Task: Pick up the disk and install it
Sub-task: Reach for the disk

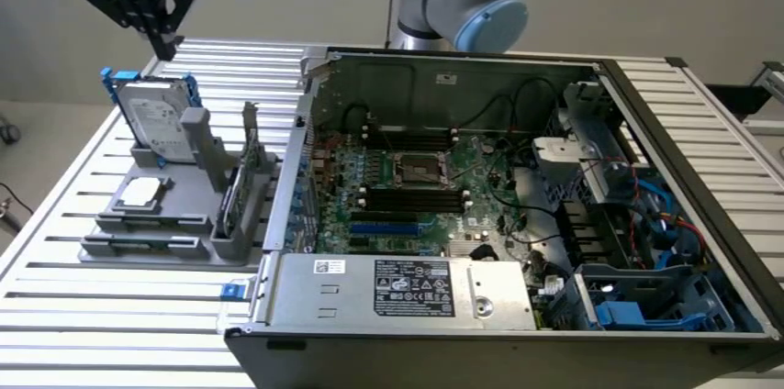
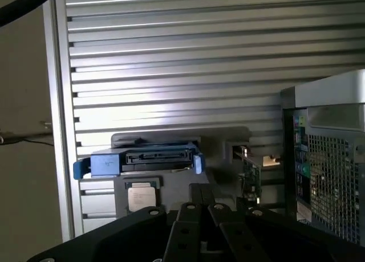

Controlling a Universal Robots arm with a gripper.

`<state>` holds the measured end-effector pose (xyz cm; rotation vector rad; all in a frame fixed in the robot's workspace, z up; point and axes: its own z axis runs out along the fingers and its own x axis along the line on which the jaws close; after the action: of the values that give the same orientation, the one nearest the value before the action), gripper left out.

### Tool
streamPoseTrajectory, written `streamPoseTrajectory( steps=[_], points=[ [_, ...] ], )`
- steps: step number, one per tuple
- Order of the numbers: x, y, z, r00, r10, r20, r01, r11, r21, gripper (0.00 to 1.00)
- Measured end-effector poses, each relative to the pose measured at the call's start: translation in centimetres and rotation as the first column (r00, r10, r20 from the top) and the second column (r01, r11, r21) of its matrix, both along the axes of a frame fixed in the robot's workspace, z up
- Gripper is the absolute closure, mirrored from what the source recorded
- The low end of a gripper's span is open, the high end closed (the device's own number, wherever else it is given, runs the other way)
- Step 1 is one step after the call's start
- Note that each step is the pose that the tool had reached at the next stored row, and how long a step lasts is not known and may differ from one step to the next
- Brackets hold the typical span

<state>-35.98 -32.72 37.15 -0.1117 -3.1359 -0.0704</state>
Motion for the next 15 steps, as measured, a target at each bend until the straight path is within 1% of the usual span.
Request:
streamPoseTrajectory(
  steps=[8,11,12,15],
  points=[
    [-3.6,0.9,-0.27,1.0,0.0,-0.007,0.0,1.0,-0.0013,0.89],
    [-5.0,1.22,-0.34,0.9999,0.0,-0.0114,0.0,1.0,-0.0017,0.89],
    [-5.2,1.24,-0.35,0.9999,0.0,-0.0145,0.0,1.0,-0.0017,0.89],
    [-5.2,1.24,-0.35,0.9999,0.0,-0.0152,0.0,1.0,-0.0016,0.89]
  ],
)
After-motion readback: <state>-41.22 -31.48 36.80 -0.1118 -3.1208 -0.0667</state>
